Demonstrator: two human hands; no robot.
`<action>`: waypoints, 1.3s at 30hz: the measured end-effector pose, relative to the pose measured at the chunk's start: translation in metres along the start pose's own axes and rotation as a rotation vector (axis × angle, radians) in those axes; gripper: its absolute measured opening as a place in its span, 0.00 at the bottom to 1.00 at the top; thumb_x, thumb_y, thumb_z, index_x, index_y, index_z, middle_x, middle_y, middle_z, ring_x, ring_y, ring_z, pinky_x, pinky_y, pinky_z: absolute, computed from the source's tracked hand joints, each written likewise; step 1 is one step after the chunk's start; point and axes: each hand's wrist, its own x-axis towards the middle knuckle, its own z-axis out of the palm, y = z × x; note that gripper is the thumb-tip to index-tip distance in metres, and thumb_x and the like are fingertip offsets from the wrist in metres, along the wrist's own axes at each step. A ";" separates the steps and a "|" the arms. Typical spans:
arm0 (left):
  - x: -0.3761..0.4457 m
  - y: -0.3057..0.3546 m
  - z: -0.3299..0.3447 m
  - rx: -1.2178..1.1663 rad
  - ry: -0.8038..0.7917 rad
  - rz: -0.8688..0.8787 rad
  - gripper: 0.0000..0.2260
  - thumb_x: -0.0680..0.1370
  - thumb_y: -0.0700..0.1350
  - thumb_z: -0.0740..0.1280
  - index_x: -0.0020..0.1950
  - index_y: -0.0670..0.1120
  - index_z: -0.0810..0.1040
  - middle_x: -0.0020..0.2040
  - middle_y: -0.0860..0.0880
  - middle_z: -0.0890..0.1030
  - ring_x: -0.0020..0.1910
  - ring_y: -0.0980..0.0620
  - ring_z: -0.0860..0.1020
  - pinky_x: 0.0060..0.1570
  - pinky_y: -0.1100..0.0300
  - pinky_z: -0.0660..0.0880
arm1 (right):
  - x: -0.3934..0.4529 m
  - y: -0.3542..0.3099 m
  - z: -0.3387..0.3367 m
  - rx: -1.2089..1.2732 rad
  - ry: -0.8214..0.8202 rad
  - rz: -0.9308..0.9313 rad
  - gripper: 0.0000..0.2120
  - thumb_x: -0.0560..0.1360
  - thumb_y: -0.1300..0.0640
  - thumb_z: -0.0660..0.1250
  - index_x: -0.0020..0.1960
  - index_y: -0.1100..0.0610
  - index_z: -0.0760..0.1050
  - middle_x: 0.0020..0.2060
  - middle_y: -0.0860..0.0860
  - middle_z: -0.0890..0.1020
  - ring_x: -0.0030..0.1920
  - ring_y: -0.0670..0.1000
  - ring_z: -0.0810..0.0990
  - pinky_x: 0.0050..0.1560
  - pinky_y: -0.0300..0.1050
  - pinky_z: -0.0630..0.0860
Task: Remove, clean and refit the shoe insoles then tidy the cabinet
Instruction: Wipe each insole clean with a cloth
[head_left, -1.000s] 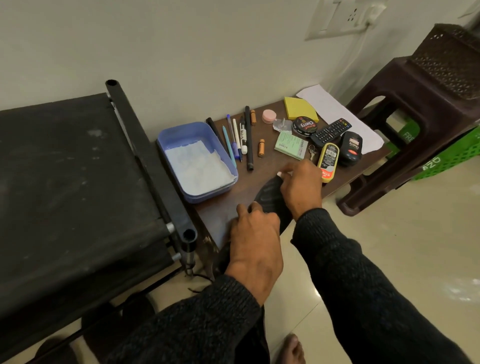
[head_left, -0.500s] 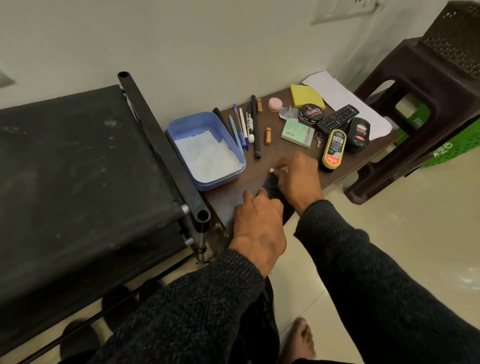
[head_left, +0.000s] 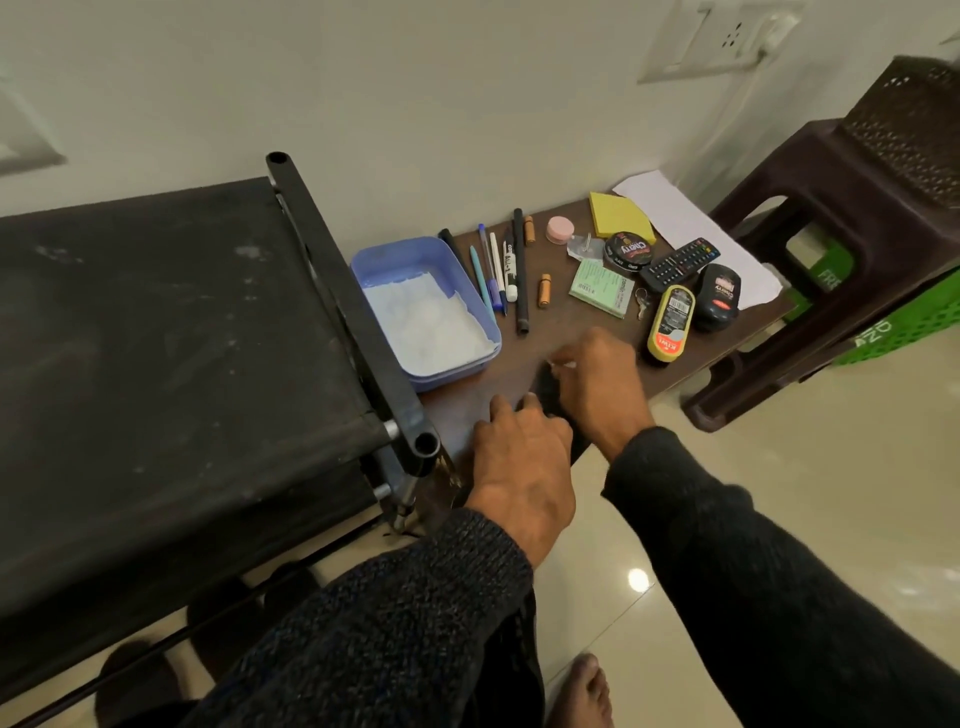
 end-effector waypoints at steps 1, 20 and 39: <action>0.000 0.001 -0.001 -0.002 -0.004 -0.005 0.24 0.77 0.44 0.69 0.73 0.48 0.69 0.76 0.44 0.63 0.70 0.38 0.63 0.62 0.46 0.71 | -0.009 -0.005 -0.003 -0.016 -0.014 -0.069 0.08 0.79 0.62 0.66 0.52 0.58 0.84 0.50 0.55 0.81 0.51 0.53 0.78 0.51 0.48 0.78; -0.002 0.004 0.000 0.075 -0.006 -0.022 0.30 0.78 0.45 0.66 0.80 0.48 0.62 0.80 0.44 0.58 0.72 0.37 0.62 0.60 0.46 0.72 | -0.012 0.026 -0.018 0.010 0.027 0.090 0.10 0.79 0.64 0.68 0.58 0.58 0.84 0.55 0.55 0.82 0.51 0.49 0.77 0.47 0.37 0.69; -0.005 0.003 0.005 0.004 0.055 -0.007 0.28 0.77 0.44 0.68 0.76 0.49 0.66 0.79 0.44 0.60 0.69 0.38 0.63 0.60 0.47 0.72 | -0.046 0.005 -0.012 0.018 -0.028 -0.071 0.10 0.79 0.62 0.67 0.57 0.56 0.85 0.48 0.52 0.78 0.46 0.47 0.71 0.40 0.29 0.62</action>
